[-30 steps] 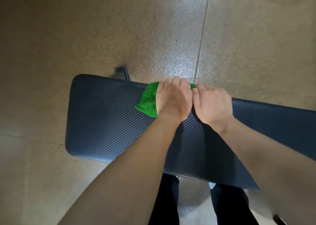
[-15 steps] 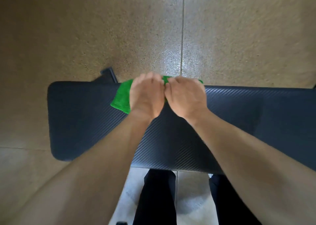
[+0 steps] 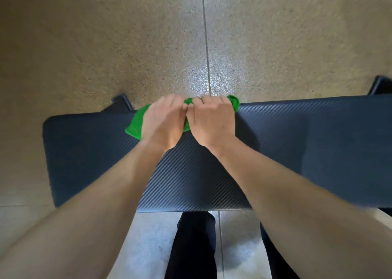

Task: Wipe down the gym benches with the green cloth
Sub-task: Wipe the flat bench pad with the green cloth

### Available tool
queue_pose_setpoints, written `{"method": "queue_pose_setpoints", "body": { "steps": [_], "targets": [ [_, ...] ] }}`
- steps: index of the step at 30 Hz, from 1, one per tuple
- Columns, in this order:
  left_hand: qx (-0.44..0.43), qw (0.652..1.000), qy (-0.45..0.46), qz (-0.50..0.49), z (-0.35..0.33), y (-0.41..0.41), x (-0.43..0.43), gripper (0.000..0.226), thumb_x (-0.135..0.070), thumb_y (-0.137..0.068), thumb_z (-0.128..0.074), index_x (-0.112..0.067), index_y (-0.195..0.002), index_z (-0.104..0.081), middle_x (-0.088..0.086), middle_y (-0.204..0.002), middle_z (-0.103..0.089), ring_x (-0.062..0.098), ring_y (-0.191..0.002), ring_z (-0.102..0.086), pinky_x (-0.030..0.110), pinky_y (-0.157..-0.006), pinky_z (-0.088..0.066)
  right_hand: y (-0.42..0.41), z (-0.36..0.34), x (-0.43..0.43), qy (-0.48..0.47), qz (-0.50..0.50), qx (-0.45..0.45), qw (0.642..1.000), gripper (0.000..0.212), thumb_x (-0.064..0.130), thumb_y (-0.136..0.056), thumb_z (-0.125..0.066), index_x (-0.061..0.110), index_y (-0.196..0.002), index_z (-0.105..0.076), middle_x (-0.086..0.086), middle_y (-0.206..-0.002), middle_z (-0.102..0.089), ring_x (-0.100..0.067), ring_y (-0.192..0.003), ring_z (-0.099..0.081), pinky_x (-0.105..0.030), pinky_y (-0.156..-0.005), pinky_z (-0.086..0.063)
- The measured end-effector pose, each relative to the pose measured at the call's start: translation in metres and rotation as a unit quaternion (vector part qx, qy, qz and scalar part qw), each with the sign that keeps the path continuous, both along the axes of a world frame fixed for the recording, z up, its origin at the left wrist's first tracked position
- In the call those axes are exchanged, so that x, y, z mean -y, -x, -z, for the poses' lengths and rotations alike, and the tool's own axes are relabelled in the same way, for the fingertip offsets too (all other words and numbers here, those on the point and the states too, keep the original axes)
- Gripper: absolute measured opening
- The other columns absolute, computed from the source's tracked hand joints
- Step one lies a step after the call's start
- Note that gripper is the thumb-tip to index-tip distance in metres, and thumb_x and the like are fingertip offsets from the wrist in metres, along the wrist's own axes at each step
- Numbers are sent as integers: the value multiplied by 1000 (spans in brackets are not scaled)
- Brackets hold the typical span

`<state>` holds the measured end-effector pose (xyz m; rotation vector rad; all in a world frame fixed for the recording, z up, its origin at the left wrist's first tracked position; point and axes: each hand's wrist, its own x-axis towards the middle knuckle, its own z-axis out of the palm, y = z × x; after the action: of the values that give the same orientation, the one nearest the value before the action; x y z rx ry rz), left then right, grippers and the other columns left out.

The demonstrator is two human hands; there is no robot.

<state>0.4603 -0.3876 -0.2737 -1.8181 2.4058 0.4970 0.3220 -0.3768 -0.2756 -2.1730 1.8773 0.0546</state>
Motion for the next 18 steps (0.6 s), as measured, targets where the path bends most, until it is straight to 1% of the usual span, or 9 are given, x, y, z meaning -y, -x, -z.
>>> {"method": "queue_pose_setpoints", "body": {
  "steps": [2,4,8,10,12,14,16,17,18],
  "targets": [
    [1,1000,18,-1,-1,-1,-4,34,-30,-102,-33,-9,-97,-59,13,-93,-61,37,-82,-56,46,-68,-45,0,2,-2,8,-3,12,1000,42,34,-97,-36,14,-77,-67,-6,-73,-66,-30,-67,-62,-39,-72,-44],
    [16,999,42,-22,0,19,-9,33,-29,-99,-34,-8,-93,-58,14,-91,-61,37,-80,-56,45,-69,-45,21,3,-5,11,-40,9,999,37,33,-98,-38,15,-79,-65,-5,-74,-66,-28,-68,-63,-38,-70,-45],
    [49,998,4,-49,6,104,-12,23,-24,-98,-39,-12,-103,-58,9,-101,-61,31,-95,-57,40,-85,-42,99,-3,-5,-12,-62,-5,998,39,32,-101,-32,16,-88,-65,-2,-79,-65,-26,-73,-62,-36,-72,-44],
    [26,999,10,-37,8,151,-15,27,-25,-95,-36,-12,-97,-60,7,-94,-62,29,-88,-59,39,-81,-45,145,0,-7,-13,-36,-11,999,38,31,-101,-32,15,-89,-64,-4,-82,-64,-29,-77,-61,-37,-73,-42],
    [-2,999,28,-29,11,180,-16,20,-23,-91,-43,-13,-90,-61,5,-87,-62,28,-83,-60,38,-76,-46,177,0,-10,-7,-13,-25,1000,41,31,-100,-29,13,-89,-63,-7,-83,-64,-33,-80,-61,-40,-75,-43],
    [-25,999,43,7,13,177,-15,14,-22,-92,-50,-15,-89,-61,4,-84,-62,27,-80,-60,37,-72,-46,180,2,-12,-9,12,-38,999,39,29,-99,-30,13,-86,-63,-8,-81,-63,-34,-79,-59,-42,-77,-43],
    [-47,996,58,59,15,151,-12,20,-24,-97,-45,-14,-89,-61,4,-81,-60,26,-75,-60,37,-63,-46,156,-3,-12,-1,33,-55,998,33,26,-98,-37,13,-83,-63,-9,-81,-65,-33,-79,-60,-42,-80,-42],
    [-52,995,59,69,12,137,-9,24,-25,-99,-42,-13,-91,-61,4,-82,-61,27,-74,-60,38,-61,-45,139,-4,-12,-2,36,-66,997,31,25,-97,-39,13,-85,-65,-8,-83,-67,-32,-80,-61,-43,-84,-43],
    [-45,995,54,65,9,122,-6,26,-27,-100,-39,-13,-94,-61,5,-84,-62,28,-75,-60,38,-61,-45,122,-3,-11,-10,34,-71,997,32,27,-97,-39,13,-87,-67,-7,-86,-68,-31,-82,-62,-44,-88,-42]
  ]
}}
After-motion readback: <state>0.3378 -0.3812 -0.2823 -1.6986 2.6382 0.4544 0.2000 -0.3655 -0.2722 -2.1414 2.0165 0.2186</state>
